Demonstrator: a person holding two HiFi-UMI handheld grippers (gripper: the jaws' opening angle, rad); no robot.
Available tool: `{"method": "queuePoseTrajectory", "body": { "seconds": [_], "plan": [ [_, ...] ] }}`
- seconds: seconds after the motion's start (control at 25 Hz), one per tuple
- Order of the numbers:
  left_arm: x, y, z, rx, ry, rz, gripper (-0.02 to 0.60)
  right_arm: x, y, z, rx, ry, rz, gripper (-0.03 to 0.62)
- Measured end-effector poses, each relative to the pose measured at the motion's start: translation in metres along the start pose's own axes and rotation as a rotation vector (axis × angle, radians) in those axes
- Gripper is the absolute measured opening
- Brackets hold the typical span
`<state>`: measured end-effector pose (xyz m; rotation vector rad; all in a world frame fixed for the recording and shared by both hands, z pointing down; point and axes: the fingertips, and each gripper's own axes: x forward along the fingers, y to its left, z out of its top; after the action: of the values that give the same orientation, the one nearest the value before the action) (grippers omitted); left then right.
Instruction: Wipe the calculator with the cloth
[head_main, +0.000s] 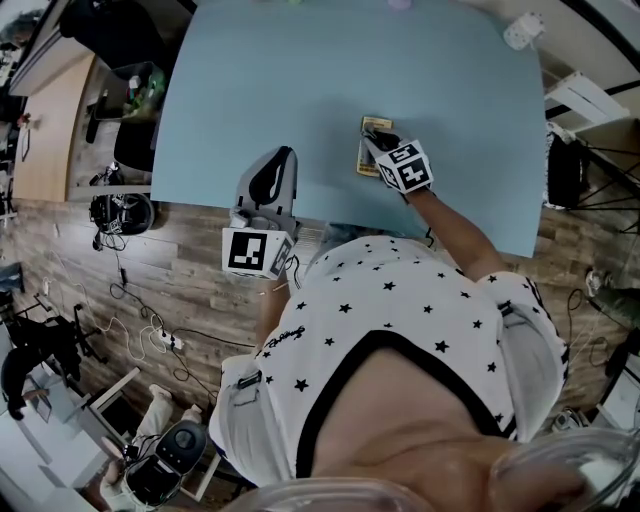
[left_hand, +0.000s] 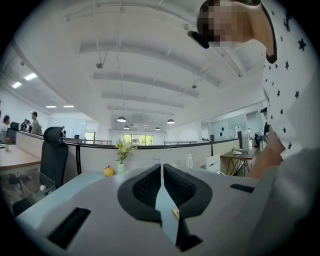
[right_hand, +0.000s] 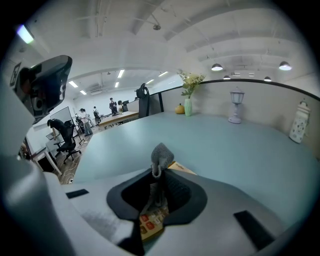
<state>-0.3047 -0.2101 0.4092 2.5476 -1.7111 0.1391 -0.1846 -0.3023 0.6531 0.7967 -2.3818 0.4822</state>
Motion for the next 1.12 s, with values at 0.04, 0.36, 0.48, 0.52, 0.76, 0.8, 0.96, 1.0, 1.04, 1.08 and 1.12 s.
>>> {"method": "queuePoseTrajectory", "body": {
  "seconds": [0.04,0.36,0.48,0.52,0.76,0.8,0.96,1.0,1.04,1.08,1.12],
  "plan": [
    [0.002,-0.002,0.0,0.001,0.0,-0.006,0.04,-0.002,-0.003,-0.001,0.006,-0.001,-0.006,0.055],
    [0.014,-0.015,0.002,0.007,0.006,-0.056,0.04,-0.021,-0.028,-0.012,0.051,-0.01,-0.065,0.055],
    [0.019,-0.02,0.003,0.012,0.004,-0.074,0.04,-0.029,-0.038,-0.019,0.071,-0.01,-0.091,0.055],
    [0.02,-0.021,0.003,0.013,0.004,-0.079,0.04,-0.031,-0.041,-0.021,0.077,-0.009,-0.098,0.055],
    [0.022,-0.025,0.003,0.015,0.012,-0.088,0.04,-0.035,-0.046,-0.027,0.092,-0.005,-0.113,0.055],
    [0.021,-0.024,0.003,0.015,0.012,-0.087,0.04,-0.034,-0.045,-0.027,0.091,-0.005,-0.113,0.055],
    [0.019,-0.018,0.001,0.011,0.011,-0.081,0.04,-0.032,-0.043,-0.026,0.089,0.001,-0.11,0.055],
    [0.019,-0.018,0.001,0.01,0.011,-0.079,0.04,-0.031,-0.044,-0.026,0.088,0.0,-0.111,0.055],
    [0.019,-0.018,0.0,0.009,0.011,-0.077,0.04,-0.032,-0.045,-0.026,0.088,-0.004,-0.112,0.055],
    [0.019,-0.018,-0.001,0.008,0.012,-0.075,0.04,-0.032,-0.045,-0.025,0.09,-0.009,-0.111,0.055],
    [0.018,-0.019,-0.001,0.007,0.012,-0.073,0.04,-0.034,-0.044,-0.024,0.094,-0.017,-0.108,0.055]
  ]
}}
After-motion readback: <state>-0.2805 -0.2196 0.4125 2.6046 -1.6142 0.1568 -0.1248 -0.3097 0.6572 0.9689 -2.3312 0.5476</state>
